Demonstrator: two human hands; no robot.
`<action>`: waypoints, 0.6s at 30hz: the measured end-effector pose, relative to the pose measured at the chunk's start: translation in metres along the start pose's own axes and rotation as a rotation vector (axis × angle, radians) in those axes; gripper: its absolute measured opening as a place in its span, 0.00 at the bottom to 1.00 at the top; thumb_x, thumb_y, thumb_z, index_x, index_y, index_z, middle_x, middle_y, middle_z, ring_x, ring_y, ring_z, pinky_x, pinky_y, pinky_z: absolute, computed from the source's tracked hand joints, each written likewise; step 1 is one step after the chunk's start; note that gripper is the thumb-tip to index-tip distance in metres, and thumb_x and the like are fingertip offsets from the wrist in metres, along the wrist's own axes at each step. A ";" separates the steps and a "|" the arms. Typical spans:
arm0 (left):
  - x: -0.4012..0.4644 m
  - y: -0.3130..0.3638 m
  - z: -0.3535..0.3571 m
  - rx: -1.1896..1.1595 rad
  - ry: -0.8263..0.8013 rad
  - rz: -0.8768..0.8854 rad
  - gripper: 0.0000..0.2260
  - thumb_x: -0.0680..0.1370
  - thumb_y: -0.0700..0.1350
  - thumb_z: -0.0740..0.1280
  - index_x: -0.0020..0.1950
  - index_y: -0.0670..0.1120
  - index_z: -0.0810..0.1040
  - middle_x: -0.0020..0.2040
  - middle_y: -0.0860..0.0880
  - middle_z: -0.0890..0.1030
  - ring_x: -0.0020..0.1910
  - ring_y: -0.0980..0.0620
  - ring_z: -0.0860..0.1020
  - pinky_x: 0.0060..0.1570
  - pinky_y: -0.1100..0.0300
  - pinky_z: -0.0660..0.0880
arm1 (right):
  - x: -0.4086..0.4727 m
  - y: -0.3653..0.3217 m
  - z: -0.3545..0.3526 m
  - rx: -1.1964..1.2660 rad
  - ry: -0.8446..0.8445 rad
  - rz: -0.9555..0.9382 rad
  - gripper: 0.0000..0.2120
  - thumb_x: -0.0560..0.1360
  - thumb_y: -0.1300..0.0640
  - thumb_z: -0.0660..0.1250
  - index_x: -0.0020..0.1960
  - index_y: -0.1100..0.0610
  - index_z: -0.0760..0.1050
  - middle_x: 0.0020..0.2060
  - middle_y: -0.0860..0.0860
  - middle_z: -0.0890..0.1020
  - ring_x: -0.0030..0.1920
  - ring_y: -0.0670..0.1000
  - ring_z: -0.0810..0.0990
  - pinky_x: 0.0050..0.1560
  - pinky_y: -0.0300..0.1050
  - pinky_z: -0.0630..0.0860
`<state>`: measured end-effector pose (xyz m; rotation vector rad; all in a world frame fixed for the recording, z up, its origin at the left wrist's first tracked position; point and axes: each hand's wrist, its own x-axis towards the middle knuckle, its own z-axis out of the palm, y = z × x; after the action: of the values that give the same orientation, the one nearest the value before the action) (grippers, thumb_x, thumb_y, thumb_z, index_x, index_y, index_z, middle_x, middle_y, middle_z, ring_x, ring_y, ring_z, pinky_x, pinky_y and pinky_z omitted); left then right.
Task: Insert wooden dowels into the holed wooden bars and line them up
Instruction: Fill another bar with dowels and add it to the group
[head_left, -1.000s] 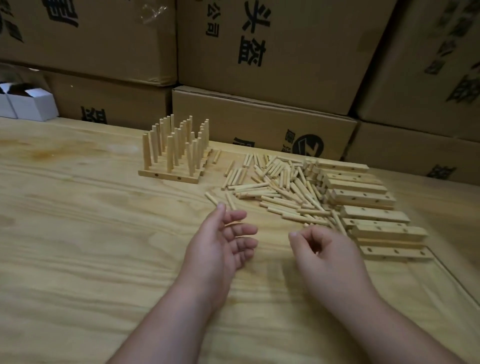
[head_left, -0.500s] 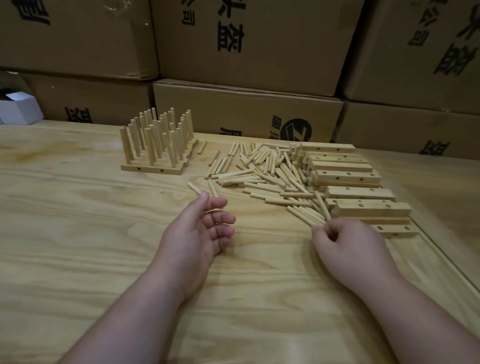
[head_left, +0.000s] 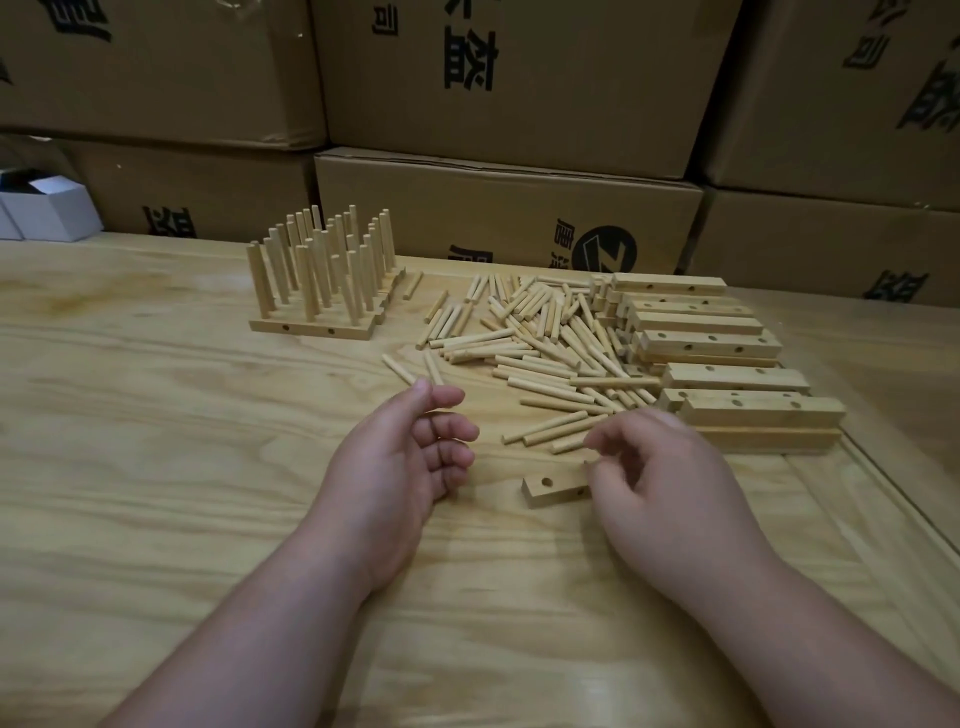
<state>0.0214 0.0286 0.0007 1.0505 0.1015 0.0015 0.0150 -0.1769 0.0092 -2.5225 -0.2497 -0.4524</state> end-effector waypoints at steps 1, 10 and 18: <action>0.000 0.000 0.000 0.007 -0.002 0.004 0.12 0.83 0.50 0.59 0.53 0.44 0.78 0.35 0.47 0.80 0.30 0.53 0.76 0.30 0.63 0.73 | 0.002 0.005 -0.001 -0.048 -0.038 0.023 0.09 0.73 0.55 0.65 0.50 0.45 0.78 0.45 0.37 0.75 0.50 0.44 0.74 0.55 0.48 0.74; 0.002 -0.004 -0.002 0.030 -0.005 0.039 0.08 0.81 0.43 0.60 0.52 0.43 0.79 0.37 0.47 0.82 0.34 0.53 0.80 0.33 0.63 0.76 | 0.001 0.006 -0.001 -0.253 -0.236 -0.163 0.13 0.70 0.49 0.64 0.53 0.42 0.77 0.47 0.36 0.73 0.55 0.44 0.69 0.57 0.45 0.59; 0.004 -0.005 -0.005 -0.012 0.056 0.055 0.10 0.81 0.39 0.62 0.58 0.47 0.81 0.52 0.45 0.85 0.53 0.48 0.84 0.48 0.58 0.79 | -0.005 0.004 0.007 0.040 -0.043 -0.324 0.10 0.75 0.49 0.72 0.55 0.44 0.78 0.47 0.35 0.77 0.51 0.37 0.73 0.55 0.35 0.67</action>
<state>0.0246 0.0304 -0.0065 1.0413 0.1233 0.0808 0.0136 -0.1761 0.0001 -2.4607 -0.6829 -0.5124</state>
